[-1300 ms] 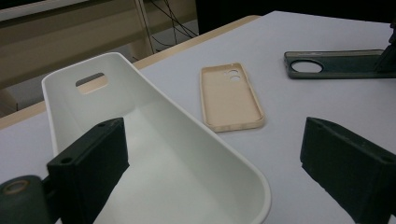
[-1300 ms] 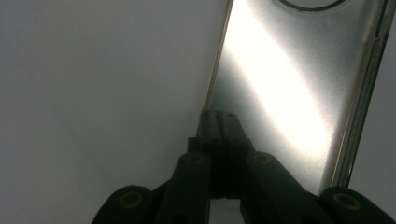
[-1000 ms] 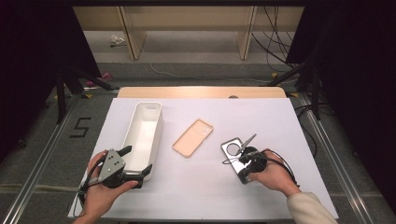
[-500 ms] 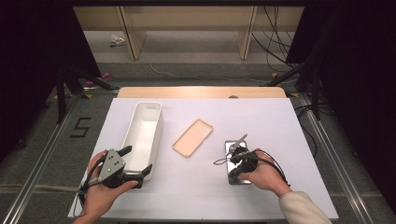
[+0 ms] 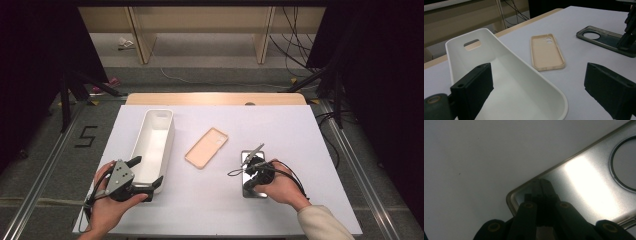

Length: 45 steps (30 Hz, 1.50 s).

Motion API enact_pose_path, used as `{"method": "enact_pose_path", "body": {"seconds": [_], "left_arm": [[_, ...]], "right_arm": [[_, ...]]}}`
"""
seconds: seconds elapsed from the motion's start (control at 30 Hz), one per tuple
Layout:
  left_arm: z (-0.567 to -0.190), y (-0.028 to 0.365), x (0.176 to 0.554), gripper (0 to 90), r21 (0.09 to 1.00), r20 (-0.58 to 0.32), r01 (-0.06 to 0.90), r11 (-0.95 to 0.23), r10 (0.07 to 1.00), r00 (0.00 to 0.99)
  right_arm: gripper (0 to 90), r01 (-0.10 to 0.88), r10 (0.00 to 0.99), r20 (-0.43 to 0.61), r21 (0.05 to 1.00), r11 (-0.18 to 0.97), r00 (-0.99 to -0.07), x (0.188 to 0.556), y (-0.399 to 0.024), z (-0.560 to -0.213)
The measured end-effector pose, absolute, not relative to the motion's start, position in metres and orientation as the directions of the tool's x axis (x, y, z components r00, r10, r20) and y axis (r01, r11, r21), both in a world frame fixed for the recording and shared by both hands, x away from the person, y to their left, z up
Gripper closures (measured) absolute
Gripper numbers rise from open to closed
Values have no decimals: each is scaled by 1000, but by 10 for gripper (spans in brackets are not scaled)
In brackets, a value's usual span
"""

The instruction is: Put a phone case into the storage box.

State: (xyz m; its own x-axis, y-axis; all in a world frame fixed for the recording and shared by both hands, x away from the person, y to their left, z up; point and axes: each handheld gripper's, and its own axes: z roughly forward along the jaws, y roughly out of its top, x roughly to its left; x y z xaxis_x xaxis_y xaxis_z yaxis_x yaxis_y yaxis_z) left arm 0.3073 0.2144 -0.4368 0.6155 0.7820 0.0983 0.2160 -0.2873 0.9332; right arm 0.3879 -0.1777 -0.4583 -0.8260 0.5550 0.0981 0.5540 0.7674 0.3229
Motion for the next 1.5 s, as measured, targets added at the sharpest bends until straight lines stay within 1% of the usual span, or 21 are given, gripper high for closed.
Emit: {"method": "enact_pose_path", "body": {"seconds": [0.1, 0.13, 0.17, 0.23, 0.27, 0.3, 0.33, 0.37, 0.4, 0.43, 0.47, 0.5, 0.53, 0.57, 0.6, 0.73, 0.87, 0.93, 1.13, 1.33, 1.5], "left_arm": [[-437, 214, 307, 79, 933, 97, 217, -287, 782, 616], [-437, 214, 307, 79, 933, 98, 216, -287, 782, 616], [-437, 214, 307, 79, 933, 98, 216, -287, 782, 616], [-437, 215, 307, 79, 933, 96, 218, -286, 782, 616], [-437, 215, 307, 79, 933, 96, 218, -286, 782, 616], [-437, 215, 307, 79, 933, 96, 218, -286, 782, 616], [-437, 215, 307, 79, 933, 97, 217, -287, 781, 618], [-437, 215, 307, 79, 933, 97, 217, -287, 781, 618], [-437, 215, 307, 79, 933, 97, 217, -288, 780, 618], [-437, 215, 307, 79, 933, 97, 217, -288, 780, 618], [-437, 216, 307, 79, 933, 94, 219, -286, 781, 617], [-437, 216, 307, 79, 933, 94, 219, -286, 781, 617], [-437, 215, 307, 79, 933, 95, 219, -287, 781, 617], [-437, 215, 307, 79, 933, 95, 219, -287, 781, 617], [-437, 215, 307, 79, 933, 95, 219, -287, 780, 618], [-437, 216, 307, 79, 933, 94, 220, -286, 781, 618], [-437, 216, 307, 79, 933, 93, 220, -286, 780, 618], [-437, 216, 307, 79, 933, 94, 220, -286, 780, 618], [-437, 215, 307, 79, 932, 93, 221, -286, 781, 617], [-438, 215, 307, 79, 932, 92, 222, -285, 781, 618], [-438, 215, 307, 80, 932, 95, 220, -289, 779, 620]], "right_arm": [[900, 546, 548, 96, 323, 773, -831, 387, -177, -458], [833, 530, 537, 76, 324, 784, -840, 387, -178, -457], [807, 523, 530, 70, 317, 791, -845, 387, -178, -457], [719, 484, 501, 33, 322, 814, -865, 386, -179, -453], [655, 457, 483, -2, 321, 830, -876, 385, -179, -450], [655, 457, 483, -2, 321, 830, -876, 385, -179, -450], [553, 402, 440, -55, 318, 859, -896, 383, -181, -445], [553, 402, 440, -55, 318, 859, -896, 383, -181, -445], [453, 375, 417, -90, 297, 878, -905, 380, -181, -442], [428, 363, 405, -102, 286, 887, -909, 379, -182, -440], [374, 351, 396, -120, 282, 893, -910, 376, -183, -438], [374, 351, 396, -120, 282, 893, -910, 376, -183, -438], [320, 331, 373, -122, 269, 904, -920, 373, -184, -437], [320, 331, 373, -122, 269, 904, -920, 373, -184, -437], [280, 316, 358, -134, 258, 913, -924, 371, -185, -436], [237, 306, 345, -147, 239, 922, -927, 369, -185, -436], [231, 292, 328, -145, 223, 930, -933, 365, -184, -437], [229, 267, 302, -158, 207, 941, -940, 362, -183, -438], [232, 238, 265, -161, 173, 956, -951, 359, -180, -440], [239, 221, 247, -164, 159, 962, -955, 357, -179, -442], [272, 207, 229, -180, 132, 969, -957, 358, -176, -448]]}}
